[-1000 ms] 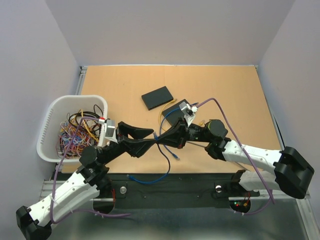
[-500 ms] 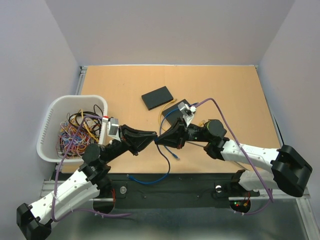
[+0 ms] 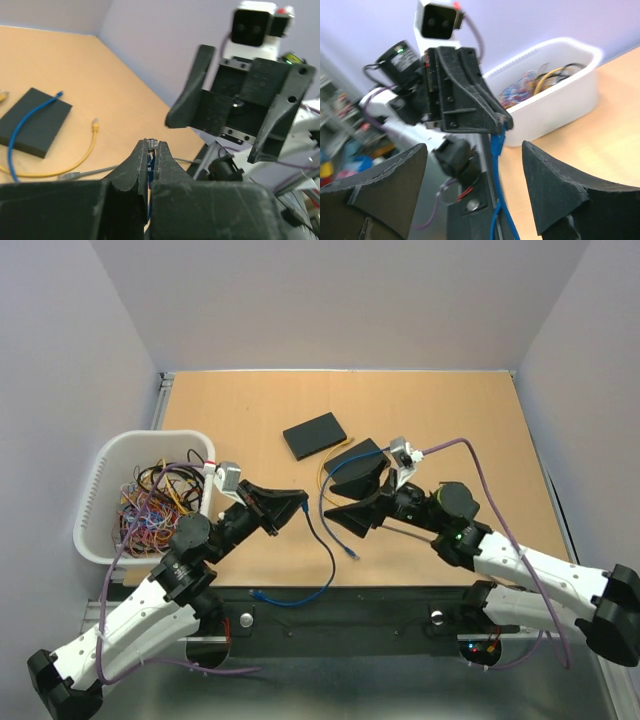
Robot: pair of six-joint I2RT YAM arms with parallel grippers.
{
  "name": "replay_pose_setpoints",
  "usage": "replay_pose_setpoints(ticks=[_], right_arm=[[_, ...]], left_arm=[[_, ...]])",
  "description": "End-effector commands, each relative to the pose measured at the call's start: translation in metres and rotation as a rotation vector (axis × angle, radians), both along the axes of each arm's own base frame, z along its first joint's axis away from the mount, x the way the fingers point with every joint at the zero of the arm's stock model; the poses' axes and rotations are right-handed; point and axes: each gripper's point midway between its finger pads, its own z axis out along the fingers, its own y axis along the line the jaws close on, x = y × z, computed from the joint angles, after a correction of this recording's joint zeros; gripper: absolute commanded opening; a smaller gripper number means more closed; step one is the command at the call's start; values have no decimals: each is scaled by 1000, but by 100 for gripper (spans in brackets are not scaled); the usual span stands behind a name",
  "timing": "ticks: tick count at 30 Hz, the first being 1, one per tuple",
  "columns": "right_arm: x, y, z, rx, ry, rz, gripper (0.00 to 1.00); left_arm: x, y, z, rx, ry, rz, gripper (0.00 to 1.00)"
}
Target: Insert the plug into the switch port
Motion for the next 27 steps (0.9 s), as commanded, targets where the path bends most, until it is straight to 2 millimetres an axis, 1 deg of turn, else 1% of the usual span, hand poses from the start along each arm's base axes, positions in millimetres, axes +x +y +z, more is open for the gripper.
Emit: replay_pose_setpoints(ticks=[1, 2, 3, 4, 5, 6, 7, 8, 9, 10, 12, 13, 16, 17, 18, 20, 21, 25, 26, 27], right_arm=[[41, -19, -5, -105, -15, -267, 79], [47, -21, -20, -178, 18, -297, 73], [60, -23, -14, -198, 20, -361, 70], [65, -23, -22, -238, 37, -383, 67], [74, -24, -38, -301, 66, -425, 64], [78, -24, -42, -325, 67, -450, 63], [76, -19, -42, -330, 63, -448, 63], [80, -15, -51, -361, 66, -467, 62], [76, -7, -47, -359, 57, -456, 61], [75, -2, -54, -381, 54, -457, 61], [75, 9, -52, -402, 44, -462, 59], [75, 17, -57, -425, 37, -464, 59], [70, 32, -62, -446, 28, -439, 58], [72, 38, -63, -451, 26, -437, 58], [72, 41, -67, -464, 27, -435, 57], [72, 46, -69, -468, 25, -429, 57], [73, 50, -73, -479, 26, -428, 57], [78, 56, -81, -499, 32, -437, 56], [79, 58, -84, -505, 33, -436, 51], [80, 59, -84, -505, 35, -444, 48]], left_arm=[[23, 16, 9, -6, 71, 156, 0], [24, 17, 9, -6, 86, 167, 0], [34, 23, 3, -10, 134, 231, 0], [39, 25, -2, -3, 166, 259, 0], [45, 30, -7, 5, 200, 304, 0], [46, 30, -8, 4, 212, 313, 0], [49, 29, -11, 7, 228, 319, 0], [51, 29, -12, 6, 234, 328, 0], [52, 29, -14, 8, 240, 334, 0], [55, 28, -17, 15, 253, 343, 0], [58, 29, -19, 16, 265, 360, 0], [60, 28, -21, 21, 274, 366, 0], [64, 29, -26, 31, 283, 388, 0], [65, 30, -25, 31, 280, 394, 0], [66, 30, -27, 37, 282, 399, 0], [68, 29, -29, 45, 286, 403, 0], [68, 29, -29, 46, 285, 403, 0], [68, 28, -30, 42, 284, 400, 0], [68, 28, -30, 41, 283, 398, 0], [68, 27, -31, 42, 286, 397, 0]])
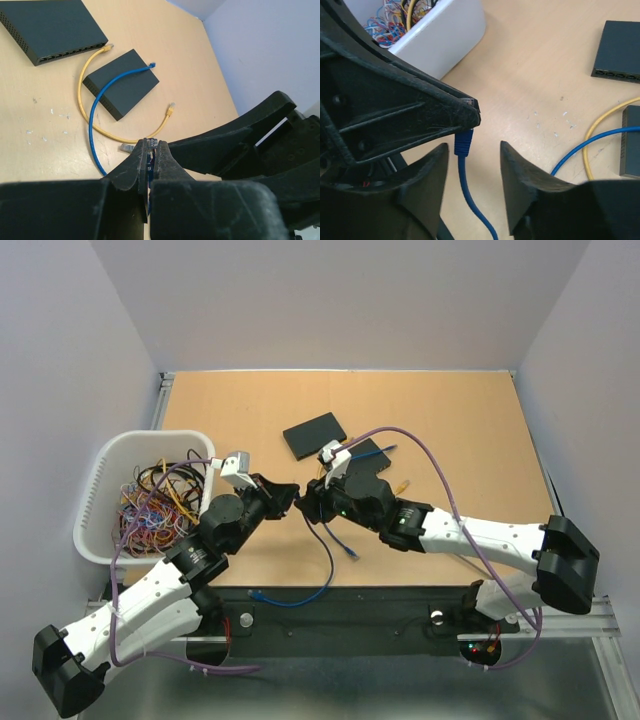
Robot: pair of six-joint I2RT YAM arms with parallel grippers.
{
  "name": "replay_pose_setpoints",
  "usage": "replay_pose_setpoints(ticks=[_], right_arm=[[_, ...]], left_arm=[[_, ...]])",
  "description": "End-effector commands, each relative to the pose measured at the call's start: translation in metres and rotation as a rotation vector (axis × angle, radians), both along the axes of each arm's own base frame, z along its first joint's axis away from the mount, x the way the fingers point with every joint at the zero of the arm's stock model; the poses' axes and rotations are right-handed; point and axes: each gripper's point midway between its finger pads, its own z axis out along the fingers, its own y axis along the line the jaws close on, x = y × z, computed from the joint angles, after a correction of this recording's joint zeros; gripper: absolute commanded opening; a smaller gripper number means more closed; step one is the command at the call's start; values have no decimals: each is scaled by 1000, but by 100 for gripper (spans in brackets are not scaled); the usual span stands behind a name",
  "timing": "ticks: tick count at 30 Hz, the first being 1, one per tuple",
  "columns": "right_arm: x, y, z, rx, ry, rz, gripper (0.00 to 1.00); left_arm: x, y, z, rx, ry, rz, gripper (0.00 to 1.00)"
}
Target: Insert the plug into the switch port
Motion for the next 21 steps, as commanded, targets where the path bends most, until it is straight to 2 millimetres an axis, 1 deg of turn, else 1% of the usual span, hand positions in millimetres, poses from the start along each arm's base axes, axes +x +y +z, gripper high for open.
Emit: replay_pose_setpoints(ticks=[1, 4, 5, 7, 10, 11, 12, 13, 15, 16, 17, 18, 19, 20, 21], right_arm=[[9, 8, 20, 32, -41, -35, 45], [12, 8, 15, 21, -37, -50, 38], [13, 8, 15, 23, -37, -53, 32], [14, 7, 16, 27, -37, -63, 27], [13, 7, 18, 44, -37, -59, 22], [12, 7, 22, 61, -42, -58, 18], [12, 6, 20, 61, -42, -58, 16], [12, 6, 23, 76, -45, -63, 12], [12, 2, 22, 84, -44, -72, 9], [14, -1, 22, 88, -43, -97, 7], [16, -4, 22, 88, -43, -118, 6], [18, -9, 18, 71, -37, -139, 3], [23, -19, 8, 37, -28, -188, 2], [25, -24, 2, 14, -20, -216, 1], [31, -35, -4, -10, -16, -278, 0]], left_arm=[[4, -1, 34, -72, -65, 17, 0], [4, -4, 33, -79, -62, 5, 0], [4, -4, 34, -81, -62, 2, 0], [4, -5, 33, -82, -62, -1, 0], [4, -6, 31, -80, -58, -2, 0], [4, -6, 30, -79, -55, -4, 0], [3, -6, 30, -79, -57, -5, 0], [3, -6, 30, -78, -57, -7, 0], [2, -7, 30, -71, -70, -21, 0], [2, -8, 30, -65, -77, -26, 0], [1, -8, 30, -60, -83, -30, 6], [2, -8, 30, -51, -89, -31, 30], [3, -7, 30, -36, -96, -28, 42], [4, -7, 30, -26, -99, -25, 58], [6, -6, 30, -9, -109, -18, 64]])
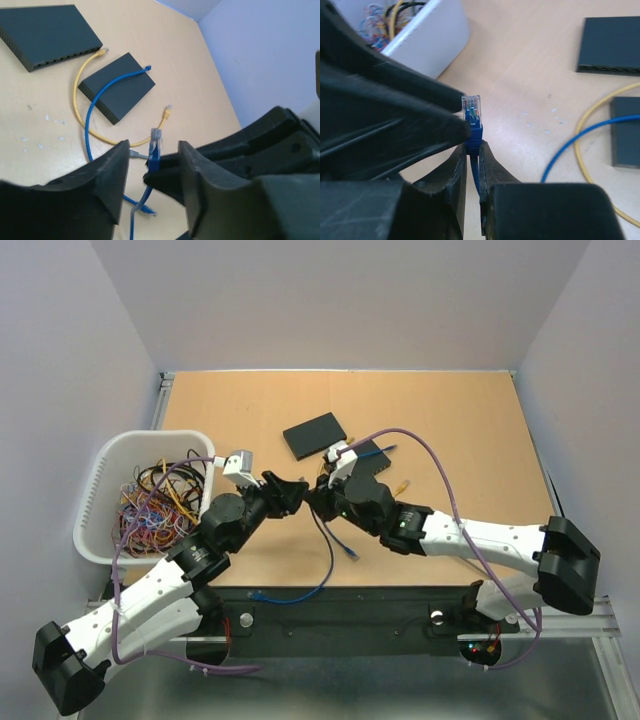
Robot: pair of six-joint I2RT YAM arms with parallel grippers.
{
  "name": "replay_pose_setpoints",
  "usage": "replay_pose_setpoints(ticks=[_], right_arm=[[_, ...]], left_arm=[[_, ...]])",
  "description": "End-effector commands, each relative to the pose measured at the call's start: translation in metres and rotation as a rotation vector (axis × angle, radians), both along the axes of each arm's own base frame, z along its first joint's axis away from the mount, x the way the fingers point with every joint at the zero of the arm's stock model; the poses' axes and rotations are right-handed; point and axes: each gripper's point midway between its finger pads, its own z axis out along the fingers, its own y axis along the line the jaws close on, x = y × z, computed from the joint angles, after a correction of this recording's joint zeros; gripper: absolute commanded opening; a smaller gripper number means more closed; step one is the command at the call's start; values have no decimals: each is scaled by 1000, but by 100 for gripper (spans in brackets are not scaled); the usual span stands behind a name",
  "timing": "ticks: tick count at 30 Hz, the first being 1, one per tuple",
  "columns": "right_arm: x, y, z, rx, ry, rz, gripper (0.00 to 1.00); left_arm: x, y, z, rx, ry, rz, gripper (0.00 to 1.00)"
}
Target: Insert the plug into the switch port
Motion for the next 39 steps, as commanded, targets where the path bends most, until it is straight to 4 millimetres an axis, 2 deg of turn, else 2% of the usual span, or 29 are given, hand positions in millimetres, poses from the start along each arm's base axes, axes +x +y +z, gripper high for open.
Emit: replay_pose_setpoints(ticks=[1, 3, 4, 6, 7, 8, 9, 10, 11, 12, 13, 14, 15, 16, 17, 18, 19, 20, 21, 22, 23, 24, 26, 28, 29, 31, 34, 35, 39], right_arm=[[28, -41, -6, -42, -8, -232, 0], [31, -63, -25, -102, 39, -292, 0], [39, -80, -23, -80, 63, -339, 0], [42, -107, -37, -100, 110, -387, 0], [43, -122, -42, -117, 137, -412, 0], [47, -147, -41, -123, 159, -468, 0], [48, -158, -40, -131, 167, -493, 0], [54, -174, -38, -142, 174, -533, 0], [51, -188, -44, -190, 200, -555, 1], [53, -193, -41, -203, 208, -567, 0], [56, -203, -45, -228, 230, -585, 1], [57, -208, -50, -250, 246, -593, 0], [56, -212, -63, -296, 281, -595, 0], [56, -213, -70, -315, 299, -589, 0], [57, -211, -78, -328, 327, -573, 1], [57, -210, -91, -362, 353, -566, 1], [58, -208, -97, -381, 367, -559, 0], [60, -206, -102, -395, 375, -552, 0], [62, -204, -105, -406, 381, -547, 0], [63, -203, -118, -446, 403, -541, 0], [68, -200, -116, -451, 394, -533, 0], [70, -199, -120, -466, 400, -528, 0], [75, -192, -124, -486, 406, -496, 0], [79, -189, -126, -491, 408, -475, 1], [82, -186, -129, -502, 408, -462, 0], [85, -185, -132, -509, 417, -445, 0], [92, -179, -142, -496, 448, -383, 0], [94, -180, -151, -507, 468, -376, 0], [102, -179, -161, -509, 500, -351, 1]], left_arm=[[4, -2, 26, 2, -86, -6, 69], [7, -2, 27, 22, -96, 1, 83], [11, -1, 25, 47, -102, 14, 87], [16, -1, 31, 43, -131, 28, 99], [18, -2, 32, 59, -154, 24, 99], [22, -5, 37, 52, -181, 24, 99], [24, -8, 39, 55, -197, 19, 99], [29, -14, 32, 85, -201, 2, 99], [34, -17, 43, 68, -238, 6, 99], [39, -20, 45, 77, -249, 5, 99], [48, -29, 31, 131, -237, -20, 99], [55, -34, 31, 146, -248, -30, 99], [67, -37, 44, 146, -270, -26, 98], [73, -44, 43, 160, -268, -60, 97], [87, -51, 25, 190, -227, -79, 96], [104, -48, 37, 172, -252, -60, 94], [103, -60, 38, 152, -264, -146, 93], [115, -68, 37, 139, -276, -168, 90], [122, -69, 36, 129, -283, -185, 89], [128, -71, 34, 123, -288, -219, 88], [139, -76, 17, 140, -261, -241, 86], [144, -84, 28, 129, -301, -279, 83], [161, -97, 14, 165, -306, -316, 80], [168, -106, 4, 182, -303, -365, 78], [174, -110, -14, 192, -272, -383, 77], [182, -116, -16, 185, -279, -406, 76], [196, -122, -42, 182, -234, -425, 75], [201, -122, -41, 176, -242, -425, 74], [208, -128, -59, 169, -227, -465, 73]])
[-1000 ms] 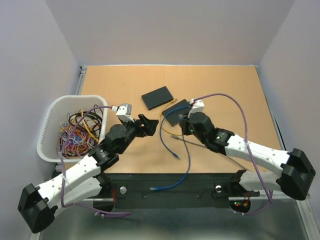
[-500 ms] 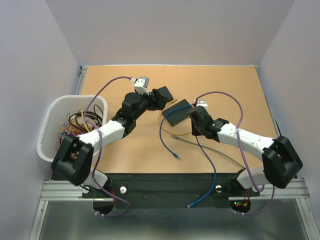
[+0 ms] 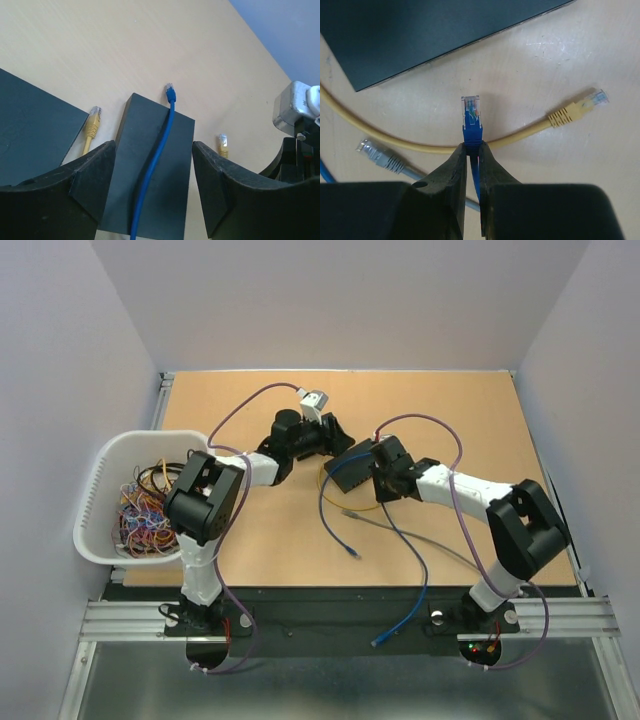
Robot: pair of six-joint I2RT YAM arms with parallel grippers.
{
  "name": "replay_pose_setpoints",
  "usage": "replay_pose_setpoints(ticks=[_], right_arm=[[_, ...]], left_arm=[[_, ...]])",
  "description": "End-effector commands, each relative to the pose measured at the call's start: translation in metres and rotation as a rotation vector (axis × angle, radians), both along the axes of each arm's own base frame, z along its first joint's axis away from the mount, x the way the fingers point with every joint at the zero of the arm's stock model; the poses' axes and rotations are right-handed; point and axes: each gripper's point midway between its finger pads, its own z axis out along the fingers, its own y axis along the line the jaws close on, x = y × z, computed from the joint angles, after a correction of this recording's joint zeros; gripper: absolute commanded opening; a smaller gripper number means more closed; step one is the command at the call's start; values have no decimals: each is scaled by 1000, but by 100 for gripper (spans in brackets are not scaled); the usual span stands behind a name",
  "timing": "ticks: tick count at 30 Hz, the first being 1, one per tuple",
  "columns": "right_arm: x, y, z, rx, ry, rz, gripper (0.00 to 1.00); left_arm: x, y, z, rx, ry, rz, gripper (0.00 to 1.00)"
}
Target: Insert the plug into the switch port
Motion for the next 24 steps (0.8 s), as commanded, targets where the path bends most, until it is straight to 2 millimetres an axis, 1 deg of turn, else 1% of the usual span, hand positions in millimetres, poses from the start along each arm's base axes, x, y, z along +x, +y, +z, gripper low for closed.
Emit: replay_pose_setpoints(ticks=[1, 2, 3, 4, 5, 6, 7, 8, 9, 10, 12, 16, 17, 24], right_arm=[[15, 12, -3, 43, 12, 56, 0], [18, 13, -3, 50, 13, 62, 0], [19, 14, -3, 52, 13, 67, 0], [22, 15, -5, 49, 17, 67, 0], [24, 15, -6, 47, 16, 68, 1], [25, 17, -6, 50, 18, 70, 0], [26, 18, -8, 51, 22, 70, 0], [28, 19, -8, 53, 21, 73, 0], [30, 21, -6, 59, 20, 76, 0], [31, 23, -6, 63, 20, 79, 0], [33, 25, -7, 64, 23, 80, 0], [38, 23, -8, 46, 14, 65, 0], [40, 23, -8, 46, 12, 62, 0], [46, 24, -9, 45, 10, 47, 1]], left_arm=[[10, -12, 34, -66, -117, -84, 73], [12, -14, 27, -61, -108, -92, 73], [13, -16, 28, -63, -115, -101, 73], [13, -18, 19, -55, -105, -112, 73], [15, -19, 15, -52, -101, -117, 73], [17, -21, 15, -53, -105, -125, 73], [18, -22, 6, -46, -93, -130, 72], [19, -23, 1, -42, -83, -132, 72], [22, -24, 0, -40, -80, -133, 72], [23, -24, -8, -33, -67, -134, 72], [22, -25, -12, -28, -58, -140, 72], [25, -22, -29, 5, -27, -124, 72], [24, -22, -37, 14, -10, -124, 72], [13, -26, -59, 19, 41, -179, 72]])
